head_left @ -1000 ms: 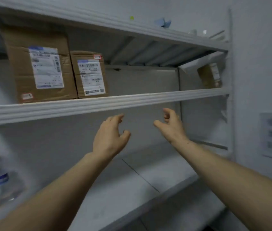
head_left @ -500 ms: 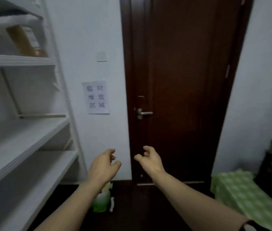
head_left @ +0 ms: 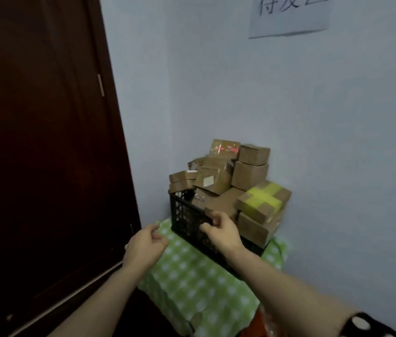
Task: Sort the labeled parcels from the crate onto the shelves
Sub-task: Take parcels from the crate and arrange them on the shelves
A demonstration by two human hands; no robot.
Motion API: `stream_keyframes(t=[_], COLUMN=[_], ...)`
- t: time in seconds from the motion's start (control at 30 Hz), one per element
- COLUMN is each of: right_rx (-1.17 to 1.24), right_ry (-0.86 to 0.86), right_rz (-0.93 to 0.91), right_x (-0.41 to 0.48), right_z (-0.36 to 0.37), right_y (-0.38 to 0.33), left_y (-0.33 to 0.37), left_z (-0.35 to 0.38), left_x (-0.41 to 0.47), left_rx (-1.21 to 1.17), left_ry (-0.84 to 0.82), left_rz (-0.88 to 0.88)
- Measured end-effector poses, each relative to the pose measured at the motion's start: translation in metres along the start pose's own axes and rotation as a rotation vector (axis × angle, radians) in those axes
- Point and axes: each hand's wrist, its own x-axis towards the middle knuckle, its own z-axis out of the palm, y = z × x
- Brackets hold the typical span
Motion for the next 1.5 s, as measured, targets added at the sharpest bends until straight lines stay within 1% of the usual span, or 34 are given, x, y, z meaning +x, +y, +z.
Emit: stream_keyframes(t=[0.1,0.23,0.37,0.47,0.6,0.7,0.77,0.83,0.9,0.97,1.03,1.13,1.17,1.23,1.27,1.3,1.37,1.47,1.5], right_rx=[0.053,0.087,0.117,0.183,0.323,0.407,0.482,0.547,0.566,0.567,0.571,0.588,0.543,0.403,0.337,0.303,0.300,0.318,0.342], right_ry=[0.086,0.256,0.466,0.550,0.550,0.511,0.468,0.421,0.366,0.315,0.283,0.261,0.256,0.304,0.362,0.421,0.474,0.461,0.429], right_rz=[0.058,0.119,0.223,0.337,0.500,0.594,0.630,0.642,0.617,0.586,0.560,0.540,0.533,0.499,0.446,0.354,0.181,0.112,0.099], right_x=[0.035,0.078,0.118,0.141,0.168,0.179,0.182,0.185,0.188,0.195,0.200,0.204,0.202,0.196,0.193,0.189,0.183,0.180,0.178], right_z=[-0.051,-0.093,-0.126,-0.144,-0.157,-0.159,-0.162,-0.163,-0.162,-0.159,-0.158,-0.160,-0.162,-0.166,-0.169,-0.171,-0.175,-0.171,-0.168], right_y=[0.021,0.051,0.083,0.101,0.123,0.136,0.142,0.148,0.150,0.154,0.157,0.157,0.156,0.156,0.155,0.153,0.143,0.126,0.119], left_y=[0.038,0.076,0.109,0.137,0.168,0.176,0.178,0.180,0.182,0.180,0.176,0.172,0.174,0.174,0.174,0.172,0.168,0.161,0.160], left_z=[0.049,0.103,0.155,0.192,0.232,0.258,0.271,0.278,0.280,0.277,0.266,0.242,0.232,0.217,0.209,0.201,0.187,0.165,0.157], left_x=[0.034,0.084,0.132,0.156,0.164,0.173,0.177,0.180,0.185,0.190,0.189,0.174,0.164,0.147,0.139,0.131,0.118,0.100,0.094], left_rx=[-0.025,0.003,0.085,0.176,0.351,0.458,0.504,0.514,0.445,0.293,0.057,-0.328,-0.430,-0.525,-0.553,-0.594,-0.715,-0.865,-0.914], left_ry=[-0.096,-0.214,-0.347,-0.447,-0.539,-0.594,-0.589,-0.539,-0.528,-0.542,-0.530,-0.553,-0.568,-0.579,-0.582,-0.586,-0.601,-0.594,-0.593], left_rz=[0.028,0.070,0.159,0.205,0.250,0.235,0.229,0.229,0.188,0.106,0.023,-0.081,-0.104,-0.151,-0.185,-0.223,-0.299,-0.344,-0.348])
